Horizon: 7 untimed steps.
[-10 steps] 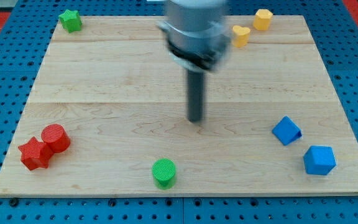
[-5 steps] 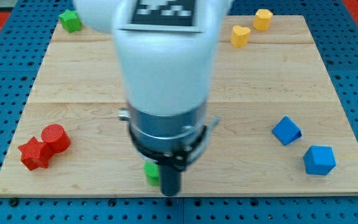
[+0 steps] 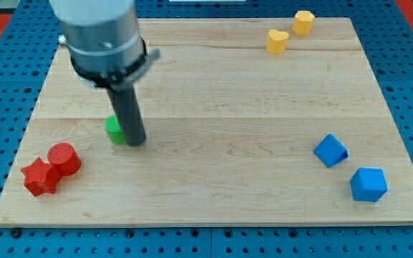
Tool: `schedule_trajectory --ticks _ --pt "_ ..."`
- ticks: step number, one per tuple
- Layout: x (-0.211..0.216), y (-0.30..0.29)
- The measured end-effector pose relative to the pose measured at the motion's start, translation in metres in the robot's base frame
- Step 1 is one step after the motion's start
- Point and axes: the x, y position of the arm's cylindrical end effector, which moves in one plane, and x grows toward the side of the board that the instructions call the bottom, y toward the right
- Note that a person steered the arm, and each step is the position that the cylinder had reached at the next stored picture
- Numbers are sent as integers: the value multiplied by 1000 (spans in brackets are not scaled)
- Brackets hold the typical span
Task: Move the green circle towards green star
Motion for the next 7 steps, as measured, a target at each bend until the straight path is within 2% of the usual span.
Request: schedule_trajectory --ticks 1,2,4,5,6,7 --pt "6 -6" --pt "4 -37" --pt "-116 -44" --pt "-157 -42" --pt "-148 -31" --pt "-148 -65"
